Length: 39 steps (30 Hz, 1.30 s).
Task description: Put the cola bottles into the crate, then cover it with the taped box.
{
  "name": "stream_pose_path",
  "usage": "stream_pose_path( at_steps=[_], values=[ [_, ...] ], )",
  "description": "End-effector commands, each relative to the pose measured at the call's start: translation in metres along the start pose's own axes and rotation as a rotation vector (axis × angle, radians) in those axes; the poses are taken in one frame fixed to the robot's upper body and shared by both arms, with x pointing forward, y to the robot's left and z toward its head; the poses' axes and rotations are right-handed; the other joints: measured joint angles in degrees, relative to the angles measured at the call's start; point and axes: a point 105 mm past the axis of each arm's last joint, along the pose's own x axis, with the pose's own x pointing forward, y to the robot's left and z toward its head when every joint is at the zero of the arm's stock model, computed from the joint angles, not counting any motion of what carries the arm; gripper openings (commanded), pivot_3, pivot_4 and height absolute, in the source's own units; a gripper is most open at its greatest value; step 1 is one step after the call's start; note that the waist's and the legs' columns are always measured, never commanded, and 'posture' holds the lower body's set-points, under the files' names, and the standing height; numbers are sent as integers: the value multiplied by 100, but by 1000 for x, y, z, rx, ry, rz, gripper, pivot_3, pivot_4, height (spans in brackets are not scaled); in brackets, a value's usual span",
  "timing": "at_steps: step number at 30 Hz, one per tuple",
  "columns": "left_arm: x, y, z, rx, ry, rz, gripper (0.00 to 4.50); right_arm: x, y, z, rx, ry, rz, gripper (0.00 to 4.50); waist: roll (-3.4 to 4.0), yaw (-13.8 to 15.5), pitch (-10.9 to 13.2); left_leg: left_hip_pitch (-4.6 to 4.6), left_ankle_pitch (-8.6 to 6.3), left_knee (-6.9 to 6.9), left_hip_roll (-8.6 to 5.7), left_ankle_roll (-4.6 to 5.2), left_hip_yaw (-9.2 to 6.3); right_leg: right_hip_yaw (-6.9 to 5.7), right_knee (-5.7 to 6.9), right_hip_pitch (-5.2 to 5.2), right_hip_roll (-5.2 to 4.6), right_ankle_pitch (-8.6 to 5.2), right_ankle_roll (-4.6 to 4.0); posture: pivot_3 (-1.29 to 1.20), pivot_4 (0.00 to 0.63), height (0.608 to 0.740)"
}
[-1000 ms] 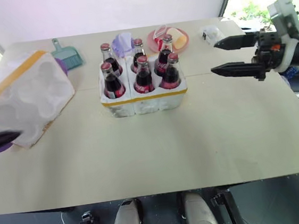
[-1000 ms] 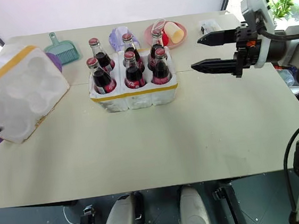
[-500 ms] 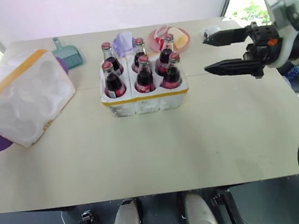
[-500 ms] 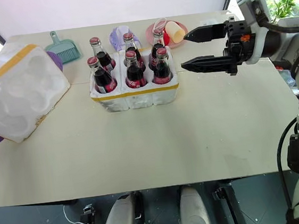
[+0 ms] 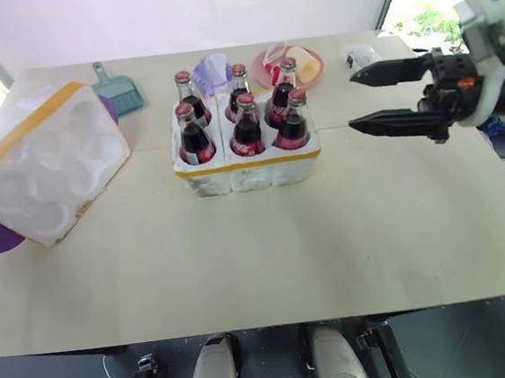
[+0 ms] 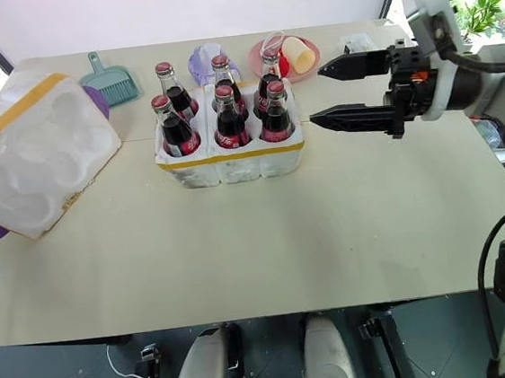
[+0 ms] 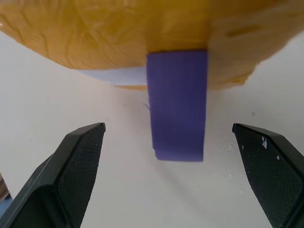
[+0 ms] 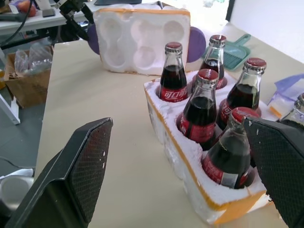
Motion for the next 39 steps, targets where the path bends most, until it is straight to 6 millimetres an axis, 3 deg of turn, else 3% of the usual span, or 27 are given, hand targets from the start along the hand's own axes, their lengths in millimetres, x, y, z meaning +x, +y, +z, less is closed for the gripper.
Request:
stream_pose_path(
  at_steps=[1, 2, 5, 11, 17, 21, 23, 27, 30, 34, 39],
  values=[
    [4, 3, -2, -5, 21, 12, 4500, -9, 10, 18, -41, -21, 14, 4455, -2, -13, -1, 1, 0, 0, 0, 0, 0, 1, 1, 1, 0, 0, 0, 0, 150, 736],
    [7, 1, -3, -7, 25, 2, 4500, -10, 11, 18, -42, -21, 17, 4455, -2, -16, -1, 1, 0, 0, 0, 0, 0, 0, 1, 1, 0, 0, 0, 0, 150, 736],
    [12, -1, -4, -27, 27, -21, 3622, -9, 10, 22, -65, -31, -3, 4500, -2, -22, -1, 1, 0, 0, 1, 0, -1, 0, 2, 1, 0, 0, 0, 0, 150, 736],
    [13, 4, -2, -14, 29, 22, 564, -7, 7, 18, -79, -27, -32, 4500, -2, -8, -1, 2, 0, 0, 1, 0, -1, 0, 2, 1, 0, 0, 0, 0, 150, 736],
    [11, 6, 7, 10, -14, 36, 564, -8, 4, 12, -59, -17, -45, 4500, -3, -21, -2, 1, 0, 2, 1, 0, -2, 0, 2, 1, 0, 0, 0, 0, 150, 736],
    [2, 11, 23, 75, -90, 74, 400, -11, 0, 7, -41, 11, -64, 4500, -5, -9, -1, 1, 0, 2, 1, 0, -2, 0, 3, 0, 0, 0, 0, 0, 150, 736],
    [-5, 16, 40, 122, -155, 135, 400, -13, -2, 2, -70, 42, -91, 4500, -6, -1, -1, 0, 0, 4, 1, 0, -2, 0, 3, 1, 0, 0, 0, 0, 150, 736],
    [-27, 11, 111, 346, -405, 275, 400, -18, -5, -1, -56, 37, -124, 4500, -10, 4, 1, -3, 0, 7, 1, 0, -4, 0, 3, 1, -1, 0, 0, 0, 150, 736],
    [-37, -11, 153, 501, -523, 325, 400, -20, -5, -2, -46, 30, -131, 4500, -10, 9, 1, -2, 0, 9, 0, 0, -6, 0, 2, 5, -2, 0, 1, 0, 150, 736],
    [-35, -59, 208, 654, -674, 355, 400, -19, -4, -3, -34, 15, -144, 4500, -9, -4, 0, 0, 0, 10, 0, 0, -6, 1, 4, 7, -3, 1, 2, 0, 150, 736],
    [-14, -102, 241, 793, -710, 376, 400, -20, -4, -5, -10, -8, -171, 4500, -10, -12, 0, 0, 1, 13, -2, 0, -6, 1, 7, 8, -2, 1, 2, 0, 150, 736]
  ],
)
